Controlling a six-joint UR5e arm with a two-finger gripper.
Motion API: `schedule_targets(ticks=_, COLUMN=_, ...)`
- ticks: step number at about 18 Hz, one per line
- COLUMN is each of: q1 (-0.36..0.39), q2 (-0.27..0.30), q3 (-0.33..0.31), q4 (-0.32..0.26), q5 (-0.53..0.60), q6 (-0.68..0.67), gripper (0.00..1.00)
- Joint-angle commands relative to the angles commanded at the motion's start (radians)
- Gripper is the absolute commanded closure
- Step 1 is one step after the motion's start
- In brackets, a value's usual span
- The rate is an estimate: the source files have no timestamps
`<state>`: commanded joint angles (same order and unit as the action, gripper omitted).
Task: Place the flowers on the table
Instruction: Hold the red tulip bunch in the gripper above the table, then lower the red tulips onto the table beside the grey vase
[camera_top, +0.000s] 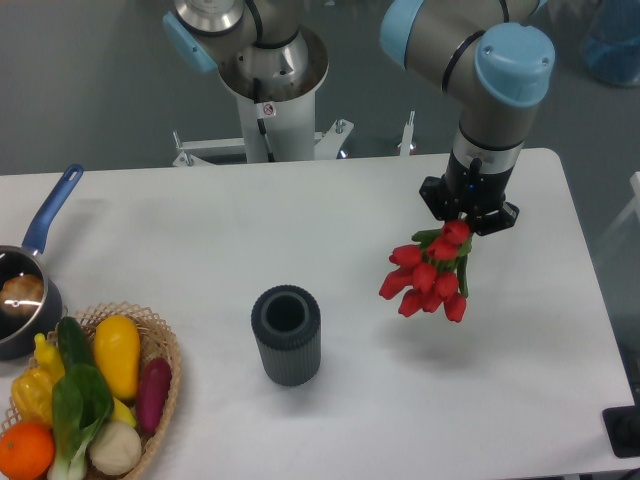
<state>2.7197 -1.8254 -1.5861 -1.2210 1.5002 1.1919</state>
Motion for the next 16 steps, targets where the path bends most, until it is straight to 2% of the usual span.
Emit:
schedule_targets(ticks=4, q1=-0.015, q2=-0.011, q3=-0.023, q4=0.008, q5=0.000, q6=-0.003, gripper=1.00)
schedule_targets(ticks=7, q1=-0.034, q2=-0.023, q3=-0.067, q4=0.014, q5=0.002, q6=-0.006, gripper=0.82)
schedule_targets(ticks=8, q1=-0.035, q2=-0.025, q3=-0.075, q4=0.015, q5=0.008, q6=-0.006, gripper=0.70)
schedule_targets(ticks=9, q1=-0.037, q2=-0.028, q3=-0.080, q4=0.017, q5=0.015, q6=-0.006, gripper=0.42)
schedule_targets(ticks=10, q1=-0.043, q2=-0.034, q3=-0.084, q4=0.018, q5=0.015, q6=-0.008, gripper=0.00)
schedule_targets(ticks=16, q1=-0.045, q2=-0.034, q3=-0.077, q4=0.029, q5=0.015, q6=-0.005, gripper=0.00)
